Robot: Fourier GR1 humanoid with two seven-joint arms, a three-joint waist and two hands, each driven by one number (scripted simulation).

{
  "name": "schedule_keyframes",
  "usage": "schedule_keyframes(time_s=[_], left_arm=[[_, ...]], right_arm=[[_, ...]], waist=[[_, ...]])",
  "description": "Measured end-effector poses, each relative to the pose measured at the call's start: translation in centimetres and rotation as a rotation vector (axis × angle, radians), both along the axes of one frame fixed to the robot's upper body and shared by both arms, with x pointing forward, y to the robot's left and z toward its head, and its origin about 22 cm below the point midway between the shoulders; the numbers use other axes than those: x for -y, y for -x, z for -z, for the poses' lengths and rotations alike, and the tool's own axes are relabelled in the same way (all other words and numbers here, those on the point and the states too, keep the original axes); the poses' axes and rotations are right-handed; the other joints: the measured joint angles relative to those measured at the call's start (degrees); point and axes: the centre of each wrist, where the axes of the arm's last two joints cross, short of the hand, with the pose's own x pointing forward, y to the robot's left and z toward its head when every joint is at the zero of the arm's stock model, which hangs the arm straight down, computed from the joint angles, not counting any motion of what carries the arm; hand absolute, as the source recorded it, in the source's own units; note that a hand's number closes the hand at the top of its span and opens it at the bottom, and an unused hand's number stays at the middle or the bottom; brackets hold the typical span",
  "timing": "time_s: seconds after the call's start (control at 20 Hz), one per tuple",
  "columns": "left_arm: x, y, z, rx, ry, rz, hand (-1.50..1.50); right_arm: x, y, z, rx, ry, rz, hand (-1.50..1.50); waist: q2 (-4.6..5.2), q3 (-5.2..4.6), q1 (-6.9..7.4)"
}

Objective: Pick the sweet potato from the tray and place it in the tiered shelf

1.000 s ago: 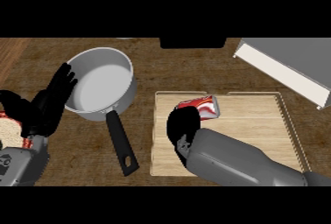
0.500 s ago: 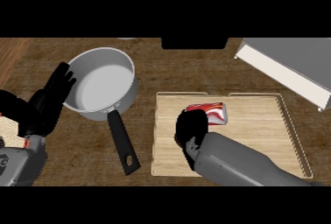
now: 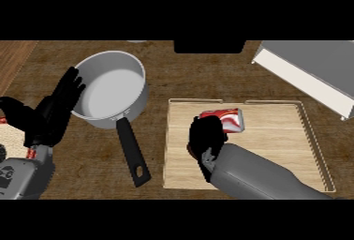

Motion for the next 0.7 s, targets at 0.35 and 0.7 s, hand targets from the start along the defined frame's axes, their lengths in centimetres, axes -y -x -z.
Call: schedule_keyframes(time_s=[0.35, 0.7], left_arm=[[-0.9, 0.1, -0.1, 0.0, 0.001, -0.029, 0.0], [-1.3, 0.6, 0.6, -0.011, 0.002, -0.053, 0.0]], right_arm=[[1.9, 4.5, -1.6, -0.007, -0.319, -0.241, 1.5], [6.3, 9.5, -4.4, 0.011, -0.785, -0.412, 1.5]], waist=[[-0.06, 0.16, -1.43], [0.4, 0.48, -3.11]])
